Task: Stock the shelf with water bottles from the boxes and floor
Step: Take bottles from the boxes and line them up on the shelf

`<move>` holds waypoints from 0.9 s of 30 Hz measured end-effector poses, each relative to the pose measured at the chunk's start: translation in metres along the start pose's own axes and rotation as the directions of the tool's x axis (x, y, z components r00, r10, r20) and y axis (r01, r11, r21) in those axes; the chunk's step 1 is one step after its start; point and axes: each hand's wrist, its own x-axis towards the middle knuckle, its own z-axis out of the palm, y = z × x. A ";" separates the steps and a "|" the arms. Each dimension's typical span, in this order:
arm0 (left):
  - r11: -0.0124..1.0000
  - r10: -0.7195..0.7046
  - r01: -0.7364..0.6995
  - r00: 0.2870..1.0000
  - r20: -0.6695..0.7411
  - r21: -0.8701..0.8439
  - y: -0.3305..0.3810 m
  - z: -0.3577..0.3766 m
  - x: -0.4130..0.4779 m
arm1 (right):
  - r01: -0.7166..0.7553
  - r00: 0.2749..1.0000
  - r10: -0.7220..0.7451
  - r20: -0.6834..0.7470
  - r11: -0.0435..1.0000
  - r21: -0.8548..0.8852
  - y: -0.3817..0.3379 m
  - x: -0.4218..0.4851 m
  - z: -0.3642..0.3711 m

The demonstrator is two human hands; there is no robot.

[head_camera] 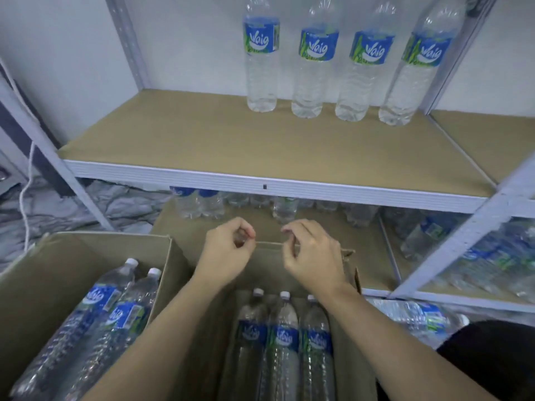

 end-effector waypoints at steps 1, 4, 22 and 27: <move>0.999 -0.023 0.023 1.000 0.015 0.039 -0.011 0.006 -0.011 | -0.103 0.989 0.104 0.103 0.995 -0.016 0.003 -0.015 0.006; 0.978 -0.184 0.175 0.981 0.068 0.116 -0.043 0.031 -0.037 | -0.418 0.808 0.439 0.392 0.897 -0.144 0.016 -0.055 0.025; 0.628 -0.766 0.756 0.557 0.322 0.186 -0.198 0.141 -0.109 | -0.870 0.098 0.738 0.668 0.389 -0.302 0.045 -0.185 0.159; 0.603 -0.797 0.771 0.569 0.205 0.204 -0.212 0.167 -0.098 | -0.828 0.114 0.830 0.546 0.384 -0.410 0.034 -0.191 0.189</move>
